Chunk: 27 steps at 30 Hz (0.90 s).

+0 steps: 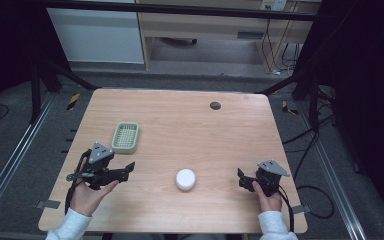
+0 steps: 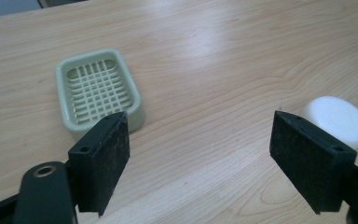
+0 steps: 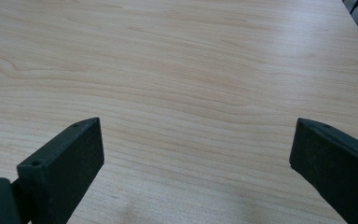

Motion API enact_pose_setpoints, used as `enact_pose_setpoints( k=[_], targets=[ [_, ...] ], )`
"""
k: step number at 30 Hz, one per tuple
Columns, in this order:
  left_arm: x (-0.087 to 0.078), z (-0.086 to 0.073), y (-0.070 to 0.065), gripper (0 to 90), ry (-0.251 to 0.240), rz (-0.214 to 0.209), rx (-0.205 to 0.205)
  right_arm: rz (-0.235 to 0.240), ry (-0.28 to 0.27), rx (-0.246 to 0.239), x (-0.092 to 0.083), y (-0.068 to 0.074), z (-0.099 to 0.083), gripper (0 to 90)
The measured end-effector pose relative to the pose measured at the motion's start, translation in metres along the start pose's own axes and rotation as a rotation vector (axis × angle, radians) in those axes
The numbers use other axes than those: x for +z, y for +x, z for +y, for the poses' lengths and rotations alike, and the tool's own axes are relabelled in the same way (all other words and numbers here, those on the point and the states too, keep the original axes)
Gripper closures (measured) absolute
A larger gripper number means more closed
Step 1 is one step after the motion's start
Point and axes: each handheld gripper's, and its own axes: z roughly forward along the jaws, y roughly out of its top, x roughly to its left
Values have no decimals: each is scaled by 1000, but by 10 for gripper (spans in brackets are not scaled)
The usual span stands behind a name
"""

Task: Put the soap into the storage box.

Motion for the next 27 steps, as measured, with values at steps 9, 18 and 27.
enact_pose_setpoints(
  k=[9, 18, 27],
  targets=[
    [14, 17, -19, 198, 14, -39, 42, 2, 4, 3, 0, 0, 0, 32],
    [28, 34, -43, 198, 52, -83, 114, 7, 6, 4, 0, 0, 0, 32],
    [42, 40, -58, 197, 82, -109, 143, 8, 8, 3, 1, 0, 0, 31]
  ],
)
